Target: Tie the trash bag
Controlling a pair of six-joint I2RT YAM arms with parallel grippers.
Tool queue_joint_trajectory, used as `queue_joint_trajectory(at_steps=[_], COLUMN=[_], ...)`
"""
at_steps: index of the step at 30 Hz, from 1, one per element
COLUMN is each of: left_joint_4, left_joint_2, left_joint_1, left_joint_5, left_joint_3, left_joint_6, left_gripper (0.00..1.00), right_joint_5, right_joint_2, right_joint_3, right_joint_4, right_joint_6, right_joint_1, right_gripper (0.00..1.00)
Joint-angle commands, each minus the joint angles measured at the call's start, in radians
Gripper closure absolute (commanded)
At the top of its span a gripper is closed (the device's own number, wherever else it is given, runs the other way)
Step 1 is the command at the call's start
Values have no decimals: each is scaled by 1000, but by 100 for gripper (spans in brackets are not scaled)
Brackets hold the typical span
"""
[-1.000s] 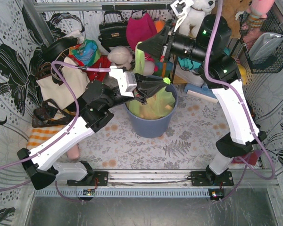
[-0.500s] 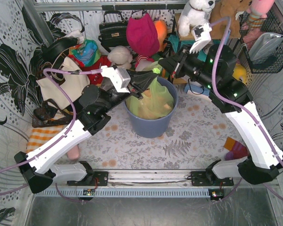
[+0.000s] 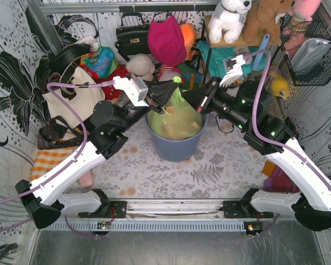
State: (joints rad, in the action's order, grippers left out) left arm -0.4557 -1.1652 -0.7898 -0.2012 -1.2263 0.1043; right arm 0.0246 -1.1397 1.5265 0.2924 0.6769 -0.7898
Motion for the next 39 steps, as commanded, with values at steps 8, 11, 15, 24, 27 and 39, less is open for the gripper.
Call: queue_joint_trajectory(at_steps=[8, 11, 15, 24, 27, 39], left_joint_4=[-39, -36, -37, -22, -20, 5], left_joint_2=[-1, -4, -4, -1, -1, 11], left_joint_1=[12, 14, 15, 17, 17, 17], left_joint_5=[24, 24, 20, 11, 8, 4], left_joint_3=[-13, -15, -15, -20, -19, -15], left_joint_6=[-8, -10, -12, -16, -16, -12], left_gripper=[100, 100, 100, 100, 100, 100], right_joint_5=[3, 23, 72, 241, 316, 768], right_joint_2=[12, 9, 6, -20, -34, -89], right_joint_3=[-44, -50, -77, -147, -172, -252], right_joint_4=[-85, -100, -127, -203, -244, -414], right_joint_6=[111, 114, 116, 100, 85, -81], right_joint_1=[-109, -142, -173, -238, -265, -381], right_gripper=[100, 100, 100, 100, 100, 100])
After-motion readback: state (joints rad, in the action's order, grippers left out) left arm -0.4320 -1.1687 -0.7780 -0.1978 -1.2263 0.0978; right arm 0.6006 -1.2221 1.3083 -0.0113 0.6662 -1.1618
